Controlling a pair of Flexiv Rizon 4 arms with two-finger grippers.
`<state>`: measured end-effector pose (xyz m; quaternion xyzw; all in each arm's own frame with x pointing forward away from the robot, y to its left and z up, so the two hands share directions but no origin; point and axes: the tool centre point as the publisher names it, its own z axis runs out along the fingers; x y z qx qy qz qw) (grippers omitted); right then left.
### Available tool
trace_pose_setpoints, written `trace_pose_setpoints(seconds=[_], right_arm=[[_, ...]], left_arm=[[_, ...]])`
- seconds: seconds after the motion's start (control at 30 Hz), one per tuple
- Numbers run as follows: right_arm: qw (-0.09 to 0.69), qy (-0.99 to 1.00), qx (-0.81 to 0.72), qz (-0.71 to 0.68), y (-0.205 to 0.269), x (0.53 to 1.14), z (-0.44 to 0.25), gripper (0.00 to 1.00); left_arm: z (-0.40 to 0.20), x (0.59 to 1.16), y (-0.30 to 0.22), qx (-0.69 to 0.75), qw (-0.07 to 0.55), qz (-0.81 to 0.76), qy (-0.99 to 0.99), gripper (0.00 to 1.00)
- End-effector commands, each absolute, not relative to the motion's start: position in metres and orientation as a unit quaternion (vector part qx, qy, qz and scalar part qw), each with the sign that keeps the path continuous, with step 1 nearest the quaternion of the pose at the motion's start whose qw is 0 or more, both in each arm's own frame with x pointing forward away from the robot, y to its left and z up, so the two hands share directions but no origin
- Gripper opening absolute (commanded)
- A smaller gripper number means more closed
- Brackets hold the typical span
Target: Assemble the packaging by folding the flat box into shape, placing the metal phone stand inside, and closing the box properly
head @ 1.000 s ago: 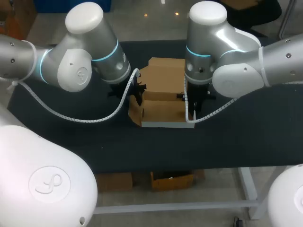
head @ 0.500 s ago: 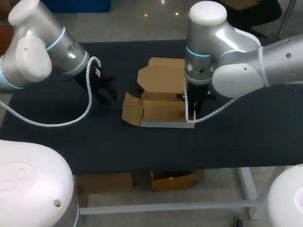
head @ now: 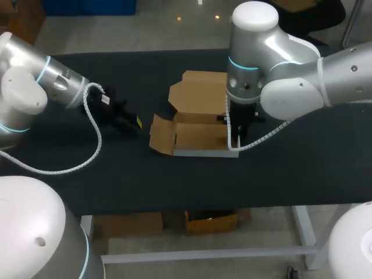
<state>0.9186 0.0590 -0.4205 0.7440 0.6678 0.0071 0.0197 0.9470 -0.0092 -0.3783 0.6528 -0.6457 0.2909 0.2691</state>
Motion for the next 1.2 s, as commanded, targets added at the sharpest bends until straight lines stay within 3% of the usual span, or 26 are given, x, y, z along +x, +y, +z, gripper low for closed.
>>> trace_pose_setpoints(seconds=[0.03,0.8,1.2], right_arm=[[0.020,0.668,0.744,0.005,0.060,0.919,-0.420,0.00],[0.020,0.668,0.744,0.005,0.060,0.919,-0.420,0.00],[0.020,0.668,0.744,0.005,0.060,0.919,-0.420,0.00]], left_arm=[[-0.383,0.946,-0.013,0.649,0.275,0.298,-0.644,0.30],[-0.380,0.925,-0.056,0.614,0.311,0.325,-0.648,0.28],[-0.371,0.923,-0.079,0.594,0.335,0.341,-0.647,0.34]])
